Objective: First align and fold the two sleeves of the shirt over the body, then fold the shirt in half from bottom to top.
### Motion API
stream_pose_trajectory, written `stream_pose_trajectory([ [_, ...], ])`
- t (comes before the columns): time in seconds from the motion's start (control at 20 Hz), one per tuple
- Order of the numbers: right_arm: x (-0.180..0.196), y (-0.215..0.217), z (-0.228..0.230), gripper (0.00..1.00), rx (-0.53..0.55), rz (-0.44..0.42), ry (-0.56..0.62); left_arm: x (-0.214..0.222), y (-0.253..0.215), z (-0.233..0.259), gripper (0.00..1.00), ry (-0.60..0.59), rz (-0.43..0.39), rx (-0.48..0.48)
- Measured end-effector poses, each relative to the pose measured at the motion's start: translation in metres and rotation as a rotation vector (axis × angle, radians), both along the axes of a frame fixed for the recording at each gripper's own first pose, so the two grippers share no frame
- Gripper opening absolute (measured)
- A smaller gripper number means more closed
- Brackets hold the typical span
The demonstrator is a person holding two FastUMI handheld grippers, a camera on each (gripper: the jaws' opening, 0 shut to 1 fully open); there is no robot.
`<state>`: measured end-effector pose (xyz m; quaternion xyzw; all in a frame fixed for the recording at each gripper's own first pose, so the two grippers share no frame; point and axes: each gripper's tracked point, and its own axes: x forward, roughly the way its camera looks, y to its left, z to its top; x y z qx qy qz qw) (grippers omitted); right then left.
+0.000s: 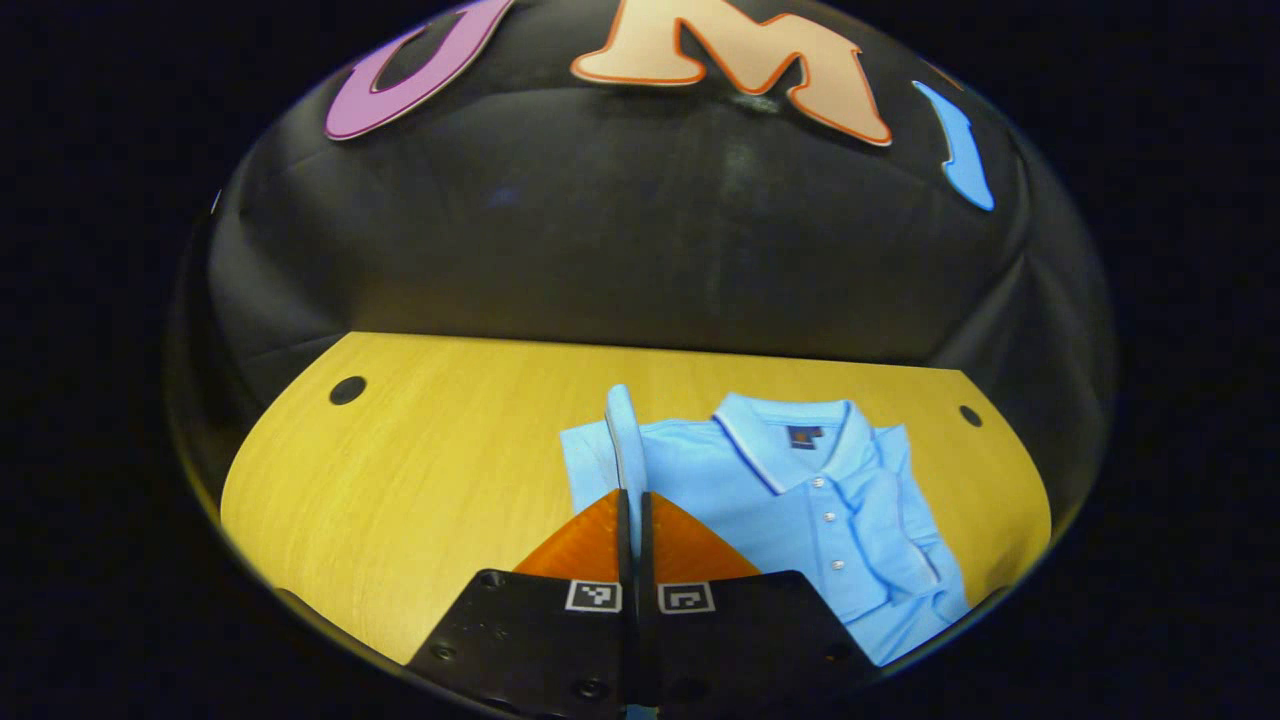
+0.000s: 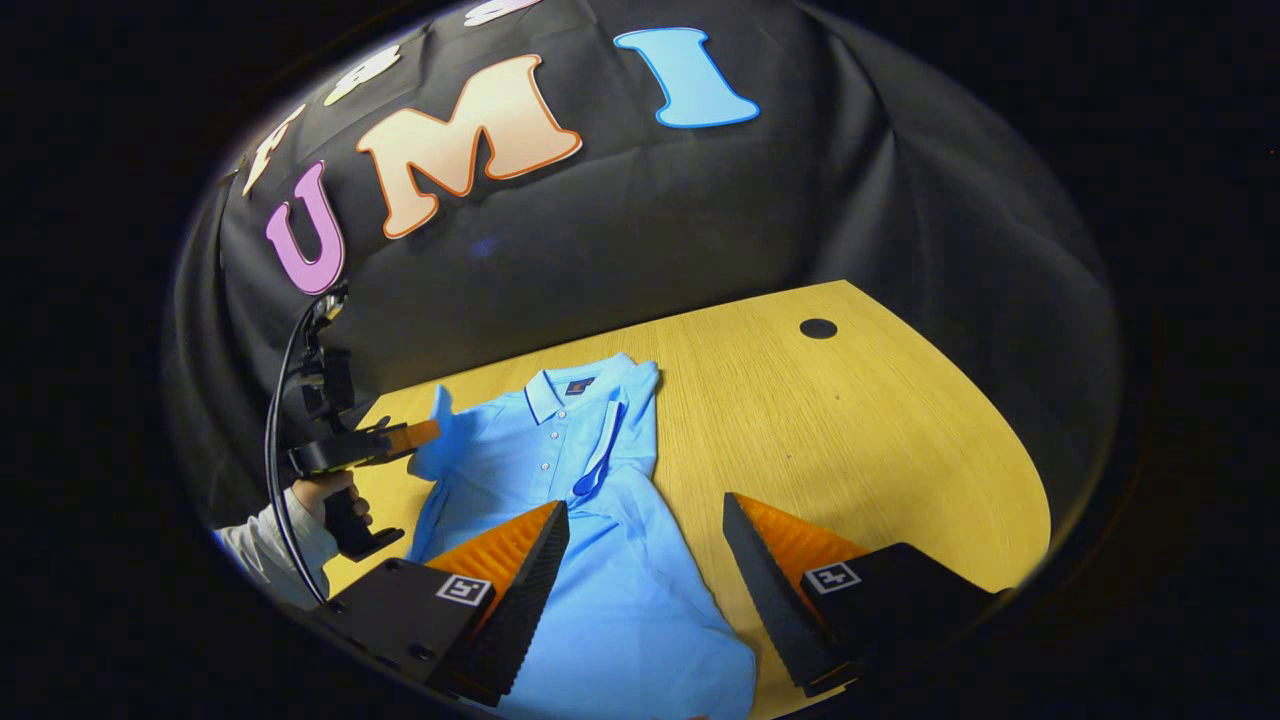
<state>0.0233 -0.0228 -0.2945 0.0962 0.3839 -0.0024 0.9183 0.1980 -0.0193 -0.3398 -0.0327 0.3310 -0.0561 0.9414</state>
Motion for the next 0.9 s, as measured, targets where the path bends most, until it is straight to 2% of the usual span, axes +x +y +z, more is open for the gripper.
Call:
stream_pose_trajectory([
  [0.35,-0.007,0.001,0.001,0.97,0.011,-0.004,0.02,-0.009,-0.061,-0.022,0.0,0.056,-0.088,-0.02],
  [0.6,-0.003,0.007,-0.006,0.97,0.023,-0.017,0.027,-0.017,-0.073,-0.052,0.0,0.117,-0.109,-0.021],
  [0.65,-0.001,0.008,-0.007,0.97,0.026,-0.022,0.024,-0.02,-0.075,-0.054,0.04,0.132,-0.12,-0.032],
  [0.7,0.001,0.01,-0.008,0.97,0.03,-0.028,0.02,-0.027,-0.078,-0.05,0.17,0.145,-0.142,-0.056],
  [0.85,0.005,0.015,-0.011,0.98,0.025,-0.032,0.008,-0.036,-0.071,-0.036,1.0,0.104,-0.181,-0.066],
  [0.9,0.004,0.015,-0.011,0.98,0.017,-0.027,0.0,-0.04,-0.065,-0.026,0.94,0.074,-0.185,-0.061],
])
